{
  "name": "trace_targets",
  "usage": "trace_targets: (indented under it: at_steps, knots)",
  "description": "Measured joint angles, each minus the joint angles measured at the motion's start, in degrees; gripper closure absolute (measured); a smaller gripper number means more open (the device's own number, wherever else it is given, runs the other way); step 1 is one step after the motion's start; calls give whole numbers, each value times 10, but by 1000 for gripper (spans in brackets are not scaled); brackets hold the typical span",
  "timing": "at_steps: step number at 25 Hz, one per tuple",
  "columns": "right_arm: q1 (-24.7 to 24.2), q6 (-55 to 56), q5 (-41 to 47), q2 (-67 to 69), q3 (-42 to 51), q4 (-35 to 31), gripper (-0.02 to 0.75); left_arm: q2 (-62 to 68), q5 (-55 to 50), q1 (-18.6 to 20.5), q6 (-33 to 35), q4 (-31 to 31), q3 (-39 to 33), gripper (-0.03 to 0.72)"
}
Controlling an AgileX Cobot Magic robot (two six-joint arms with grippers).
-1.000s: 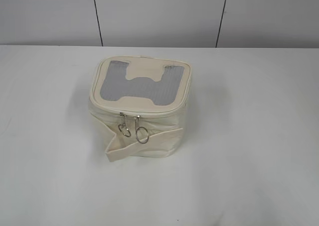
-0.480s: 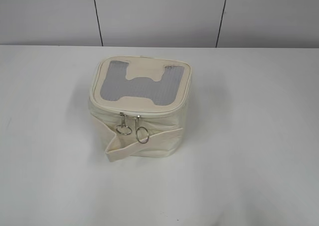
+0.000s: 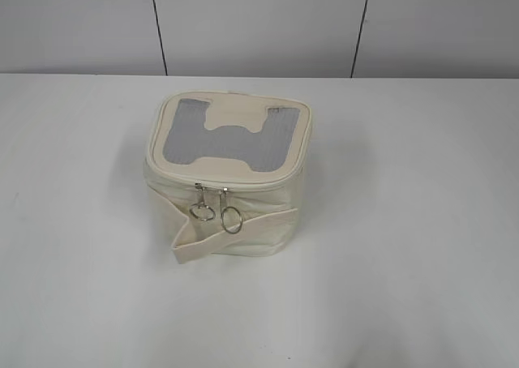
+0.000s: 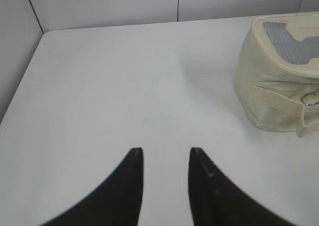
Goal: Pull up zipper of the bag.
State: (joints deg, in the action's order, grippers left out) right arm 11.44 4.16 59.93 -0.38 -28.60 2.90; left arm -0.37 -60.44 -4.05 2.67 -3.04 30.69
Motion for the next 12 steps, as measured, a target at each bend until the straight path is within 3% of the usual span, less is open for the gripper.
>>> trace_targets:
  at_steps: [12]
  knots:
    - [-2, 0, 0, 0, 0, -1, 306, 0, 0, 0, 0, 0, 0, 451]
